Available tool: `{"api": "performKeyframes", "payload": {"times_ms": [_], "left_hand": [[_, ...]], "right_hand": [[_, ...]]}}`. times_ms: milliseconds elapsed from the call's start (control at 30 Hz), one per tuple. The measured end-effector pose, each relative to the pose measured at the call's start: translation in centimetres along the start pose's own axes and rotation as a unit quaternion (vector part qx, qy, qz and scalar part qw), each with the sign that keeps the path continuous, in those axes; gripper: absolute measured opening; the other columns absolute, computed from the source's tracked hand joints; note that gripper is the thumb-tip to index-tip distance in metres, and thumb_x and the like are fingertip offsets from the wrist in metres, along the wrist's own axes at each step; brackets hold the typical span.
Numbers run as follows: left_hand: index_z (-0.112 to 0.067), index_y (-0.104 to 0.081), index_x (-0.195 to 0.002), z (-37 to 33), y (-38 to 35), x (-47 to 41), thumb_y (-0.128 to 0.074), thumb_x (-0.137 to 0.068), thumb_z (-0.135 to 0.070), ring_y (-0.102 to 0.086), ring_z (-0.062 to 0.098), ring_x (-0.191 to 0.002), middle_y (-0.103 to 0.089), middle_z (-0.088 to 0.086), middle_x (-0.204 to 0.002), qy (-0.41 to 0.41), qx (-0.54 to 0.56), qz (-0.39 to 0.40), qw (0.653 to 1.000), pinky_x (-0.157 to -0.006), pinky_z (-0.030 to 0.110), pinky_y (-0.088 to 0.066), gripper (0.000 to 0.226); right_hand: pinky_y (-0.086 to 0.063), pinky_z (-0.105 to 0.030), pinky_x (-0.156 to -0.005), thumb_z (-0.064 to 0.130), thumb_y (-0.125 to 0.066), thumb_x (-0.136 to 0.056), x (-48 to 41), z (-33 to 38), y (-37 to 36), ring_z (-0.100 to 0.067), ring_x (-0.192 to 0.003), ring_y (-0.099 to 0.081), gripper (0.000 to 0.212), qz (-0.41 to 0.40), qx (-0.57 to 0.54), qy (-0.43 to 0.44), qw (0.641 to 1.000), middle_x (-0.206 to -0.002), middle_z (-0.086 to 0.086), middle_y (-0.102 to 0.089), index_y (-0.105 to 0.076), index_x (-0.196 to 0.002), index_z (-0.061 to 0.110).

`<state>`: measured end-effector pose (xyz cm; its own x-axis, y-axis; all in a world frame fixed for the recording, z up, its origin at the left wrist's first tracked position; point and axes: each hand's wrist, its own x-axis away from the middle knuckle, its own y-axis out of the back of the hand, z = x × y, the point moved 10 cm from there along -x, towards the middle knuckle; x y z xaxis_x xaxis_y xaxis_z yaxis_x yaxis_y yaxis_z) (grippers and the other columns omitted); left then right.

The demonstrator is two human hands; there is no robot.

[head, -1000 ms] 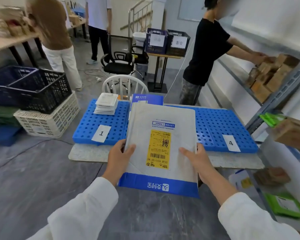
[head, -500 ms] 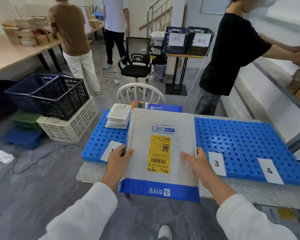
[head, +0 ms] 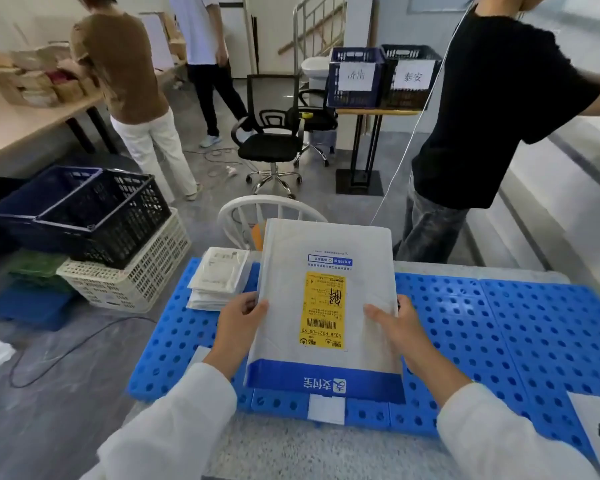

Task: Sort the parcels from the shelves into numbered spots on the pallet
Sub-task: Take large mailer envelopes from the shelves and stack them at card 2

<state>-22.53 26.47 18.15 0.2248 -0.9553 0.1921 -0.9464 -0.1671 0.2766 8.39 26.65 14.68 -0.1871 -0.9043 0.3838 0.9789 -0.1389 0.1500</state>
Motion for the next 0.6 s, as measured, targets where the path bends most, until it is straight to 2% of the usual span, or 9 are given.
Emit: {"api": "performKeyframes", "payload": {"times_ms": [167,267,333,433,600], "left_hand": [[-0.014,-0.066,-0.110,1.9,-2.3,-6.0,-0.058,-0.094,-0.018,-0.067,0.012,-0.092,-0.070,-0.002,-0.100,0.025,-0.005,0.034,0.999,-0.070,0.016,-0.051,0.019],[-0.020,-0.065,-0.099,3.2,-3.3,-9.0,-0.056,-0.094,-0.016,-0.065,0.016,-0.090,-0.068,0.001,-0.098,0.045,-0.004,0.048,0.998,-0.073,0.020,-0.052,0.011],[-0.031,-0.059,-0.090,3.6,-4.1,-10.4,-0.056,-0.094,-0.016,-0.063,0.014,-0.090,-0.066,-0.003,-0.096,0.050,-0.003,0.063,0.997,-0.075,0.021,-0.051,0.016],[-0.034,-0.056,-0.085,4.8,-4.9,-13.0,-0.057,-0.093,-0.018,-0.061,0.015,-0.090,-0.065,-0.002,-0.096,0.071,-0.018,0.078,0.994,-0.080,0.028,-0.052,0.018],[-0.026,-0.058,-0.104,7.1,-6.6,-16.6,-0.056,-0.094,-0.019,-0.062,0.011,-0.092,-0.064,-0.010,-0.097,0.089,-0.025,0.094,0.991,-0.070,0.017,-0.046,0.013]], "right_hand": [[-0.049,-0.028,-0.068,0.029,-0.070,-0.086,-5.1,0.5,-0.5,-0.015,-0.094,-0.061,0.043,-0.015,0.029,-0.021,0.999,-0.111,0.001,-0.060,-0.044,-0.119,0.018],[-0.052,-0.034,-0.078,0.029,-0.070,-0.086,-8.1,0.2,-1.4,-0.018,-0.098,-0.062,0.045,-0.019,0.048,-0.045,0.998,-0.114,0.000,-0.061,-0.045,-0.122,0.018],[-0.054,-0.038,-0.082,0.030,-0.071,-0.084,-9.9,-0.1,-1.7,-0.020,-0.098,-0.063,0.048,-0.029,0.058,-0.055,0.996,-0.115,-0.001,-0.061,-0.045,-0.123,0.019],[-0.053,-0.041,-0.084,0.031,-0.071,-0.084,-12.4,-0.3,-2.1,-0.021,-0.099,-0.063,0.049,-0.041,0.079,-0.072,0.993,-0.115,-0.002,-0.060,-0.044,-0.122,0.019],[-0.052,-0.034,-0.074,0.029,-0.069,-0.086,-15.5,-1.3,-2.9,-0.020,-0.097,-0.062,0.044,-0.046,0.093,-0.094,0.990,-0.113,-0.002,-0.059,-0.043,-0.120,0.018]]}}
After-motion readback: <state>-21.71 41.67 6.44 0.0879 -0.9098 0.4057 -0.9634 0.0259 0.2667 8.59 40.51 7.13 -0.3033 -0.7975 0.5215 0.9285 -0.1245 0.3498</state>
